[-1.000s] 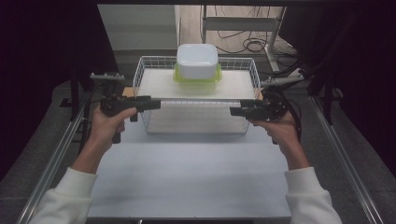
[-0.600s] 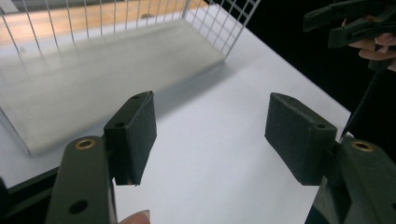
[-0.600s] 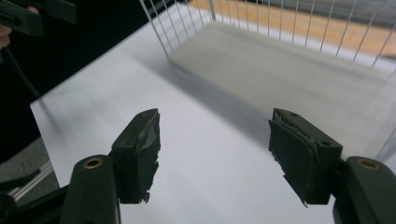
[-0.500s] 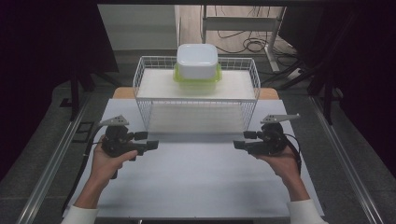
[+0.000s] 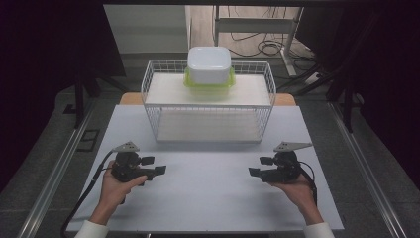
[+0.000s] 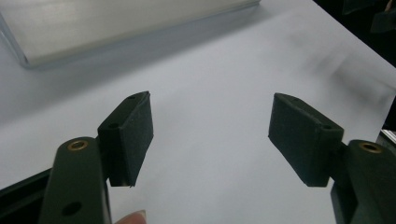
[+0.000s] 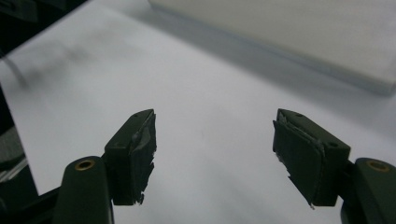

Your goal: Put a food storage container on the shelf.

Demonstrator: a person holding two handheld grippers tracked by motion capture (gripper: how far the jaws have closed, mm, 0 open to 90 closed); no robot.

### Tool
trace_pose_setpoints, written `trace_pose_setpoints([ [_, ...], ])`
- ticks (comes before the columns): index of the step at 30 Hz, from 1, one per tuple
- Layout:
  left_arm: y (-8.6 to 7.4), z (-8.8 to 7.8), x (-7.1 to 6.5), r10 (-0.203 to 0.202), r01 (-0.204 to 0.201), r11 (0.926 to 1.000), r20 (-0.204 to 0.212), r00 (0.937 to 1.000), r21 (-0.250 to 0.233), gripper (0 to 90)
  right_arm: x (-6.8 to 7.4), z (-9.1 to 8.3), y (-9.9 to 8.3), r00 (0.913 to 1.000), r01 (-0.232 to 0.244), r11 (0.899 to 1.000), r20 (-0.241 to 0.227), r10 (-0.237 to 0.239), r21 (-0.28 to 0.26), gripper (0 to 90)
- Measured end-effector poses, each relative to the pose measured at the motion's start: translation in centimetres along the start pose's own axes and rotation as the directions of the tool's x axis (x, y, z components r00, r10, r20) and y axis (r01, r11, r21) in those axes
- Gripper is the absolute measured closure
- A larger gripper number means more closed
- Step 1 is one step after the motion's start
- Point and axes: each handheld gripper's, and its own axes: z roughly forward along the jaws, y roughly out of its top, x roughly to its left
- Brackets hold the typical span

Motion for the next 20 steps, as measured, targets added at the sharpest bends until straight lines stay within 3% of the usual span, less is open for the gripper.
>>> trace_pose_setpoints([
  [4, -0.3, 0.2, 0.2, -0.002, 0.002, 1.0000, -0.005, 1.0000, 0.003, 29.0, -0.3, 0.3, -0.8, 0.9999, -0.009, 1.000, 0.008, 0.009, 0.025, 29.3],
  [10, -0.4, 0.0, 0.3, -0.006, 0.006, 0.9998, -0.006, 1.0000, -0.017, 28.7, -0.4, -0.2, -0.9, 0.9998, -0.016, 1.000, 0.015, 0.016, -0.013, 29.3],
  [20, -0.2, 0.2, 0.8, -0.028, 0.028, 0.9991, -0.001, 0.9996, -0.032, 27.9, -0.3, -0.1, -1.4, 0.9996, 0.001, 1.000, 0.027, -0.001, -0.007, 24.6],
])
